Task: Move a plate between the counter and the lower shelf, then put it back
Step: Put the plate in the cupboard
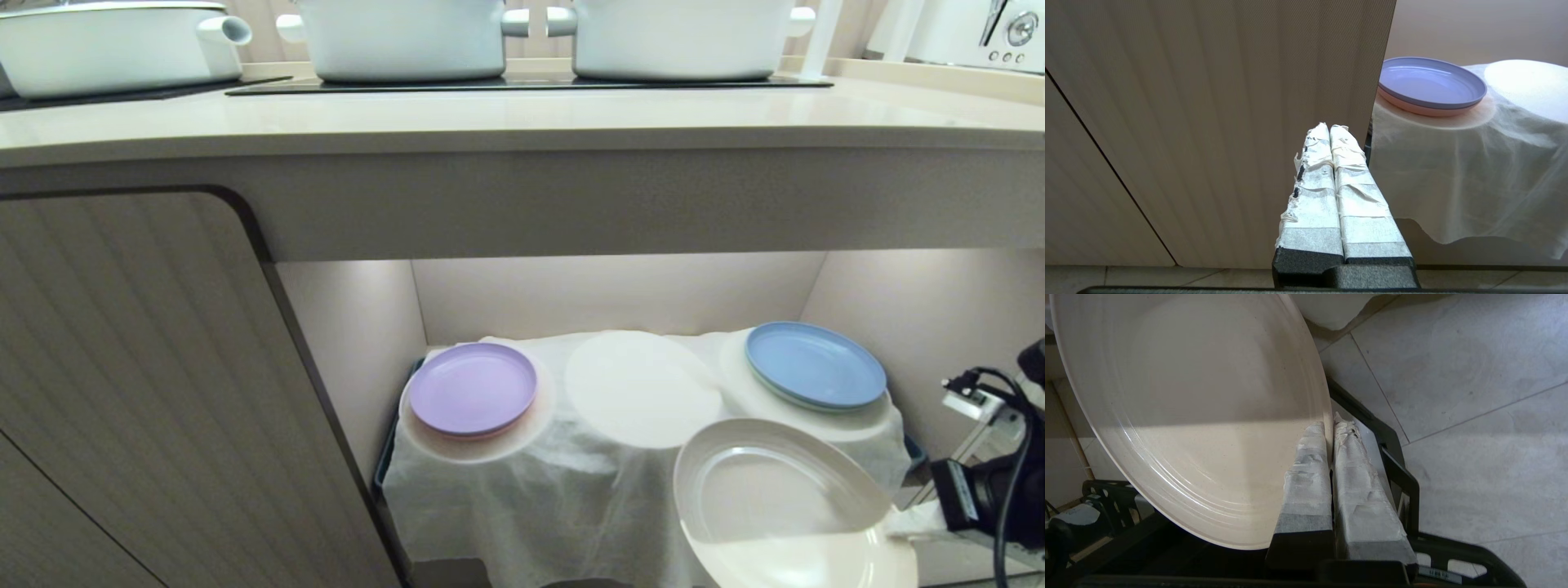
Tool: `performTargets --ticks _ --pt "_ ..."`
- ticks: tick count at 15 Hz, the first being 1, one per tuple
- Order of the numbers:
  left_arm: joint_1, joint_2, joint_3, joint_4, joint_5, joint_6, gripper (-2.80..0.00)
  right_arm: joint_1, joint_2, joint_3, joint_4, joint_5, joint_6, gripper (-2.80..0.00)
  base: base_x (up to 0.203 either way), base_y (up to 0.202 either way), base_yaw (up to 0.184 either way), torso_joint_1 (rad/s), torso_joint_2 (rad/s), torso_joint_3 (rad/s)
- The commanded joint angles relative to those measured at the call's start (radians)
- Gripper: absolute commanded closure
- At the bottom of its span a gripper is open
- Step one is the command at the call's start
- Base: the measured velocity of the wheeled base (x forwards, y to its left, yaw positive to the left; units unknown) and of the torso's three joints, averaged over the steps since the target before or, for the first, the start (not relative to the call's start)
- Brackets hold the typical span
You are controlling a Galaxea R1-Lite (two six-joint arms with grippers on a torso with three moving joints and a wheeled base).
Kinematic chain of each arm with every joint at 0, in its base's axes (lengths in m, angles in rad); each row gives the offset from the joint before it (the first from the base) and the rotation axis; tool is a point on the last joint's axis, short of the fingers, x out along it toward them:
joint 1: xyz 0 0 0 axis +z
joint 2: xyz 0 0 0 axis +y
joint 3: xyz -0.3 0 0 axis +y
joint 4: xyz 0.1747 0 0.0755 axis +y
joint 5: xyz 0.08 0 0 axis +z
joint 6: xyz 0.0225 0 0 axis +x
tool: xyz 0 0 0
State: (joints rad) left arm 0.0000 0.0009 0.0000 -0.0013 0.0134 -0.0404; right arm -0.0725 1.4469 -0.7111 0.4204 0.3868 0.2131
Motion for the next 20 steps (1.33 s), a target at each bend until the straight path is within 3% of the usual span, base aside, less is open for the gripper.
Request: performTargets --ticks 1,5,10,17,20 --pt "0.000 0.001 0.000 0.000 0.000 -0.001 0.00 0.008 0.071 -0.005 -0.046 0.002 0.006 0.00 0.000 0.000 0.000 0.000 0.00 0.000" --pt "0.001 0.001 0.000 0.000 0.000 -0.001 0.00 0.036 0.111 -0.035 -0.059 -0.002 0.022 0.00 0.000 0.000 0.000 0.000 0.00 0.000" --pt "0.000 0.001 0.000 0.000 0.000 -0.001 0.00 0.117 0.157 -0.026 -0.150 -0.076 0.107 0.00 0.000 0.000 0.000 0.000 0.00 0.000" --pt "0.000 0.001 0.000 0.000 0.000 -0.001 0.00 0.211 0.253 -0.039 -0.257 -0.123 0.332 0.00 0.000 0.000 0.000 0.000 0.00 0.000" --pt "0.001 0.001 0.000 0.000 0.000 -0.001 0.00 0.231 0.284 -0.043 -0.276 -0.139 0.369 0.00 0.000 0.000 0.000 0.000 0.00 0.000"
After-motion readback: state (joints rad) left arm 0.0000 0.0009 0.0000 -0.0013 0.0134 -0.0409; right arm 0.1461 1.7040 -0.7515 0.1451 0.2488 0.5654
